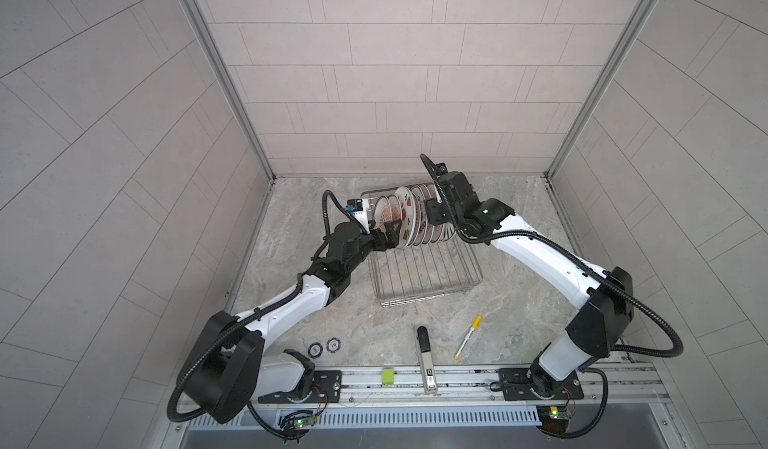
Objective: Unload the plates from the dish rack
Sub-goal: 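Raise both grippers and reach toward the plates in the wire rack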
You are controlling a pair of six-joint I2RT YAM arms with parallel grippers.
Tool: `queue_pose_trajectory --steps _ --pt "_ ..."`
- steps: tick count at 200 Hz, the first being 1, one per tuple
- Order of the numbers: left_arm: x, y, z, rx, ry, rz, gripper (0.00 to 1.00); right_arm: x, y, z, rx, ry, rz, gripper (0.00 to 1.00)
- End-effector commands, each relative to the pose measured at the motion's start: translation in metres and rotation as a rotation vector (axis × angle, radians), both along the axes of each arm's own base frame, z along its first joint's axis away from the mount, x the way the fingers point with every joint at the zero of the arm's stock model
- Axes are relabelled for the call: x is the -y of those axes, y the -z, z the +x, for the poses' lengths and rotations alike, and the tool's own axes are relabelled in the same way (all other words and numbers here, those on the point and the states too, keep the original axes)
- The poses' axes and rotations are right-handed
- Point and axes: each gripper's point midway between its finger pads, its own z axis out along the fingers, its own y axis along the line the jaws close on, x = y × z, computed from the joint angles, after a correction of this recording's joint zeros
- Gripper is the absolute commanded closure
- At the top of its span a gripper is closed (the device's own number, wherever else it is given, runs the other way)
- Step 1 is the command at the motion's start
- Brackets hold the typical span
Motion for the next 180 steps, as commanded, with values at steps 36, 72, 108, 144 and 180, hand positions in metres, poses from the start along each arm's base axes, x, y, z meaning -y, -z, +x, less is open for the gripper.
queue_pose_trajectory --steps 36,72,108,144,180 --pt "-0.011 -0.025 -0.005 0.085 -0.043 0.009 0.00 -0.040 0.009 0.003 -0.033 -0.033 0.016 0.55" --pt "-0.017 -0.023 -0.008 0.095 -0.060 0.022 0.00 -0.054 0.019 0.009 -0.048 -0.016 -0.032 0.57" --pt "-0.015 -0.016 -0.007 0.086 -0.049 0.026 0.00 -0.049 0.029 0.019 -0.055 0.045 -0.084 0.62" --pt "-0.010 -0.011 -0.005 0.076 -0.031 0.015 0.00 -0.051 0.040 0.028 -0.071 0.077 -0.112 0.69" --pt "-0.009 -0.007 -0.003 0.071 -0.033 0.010 0.00 -0.054 0.051 0.036 -0.084 0.101 -0.131 0.71"
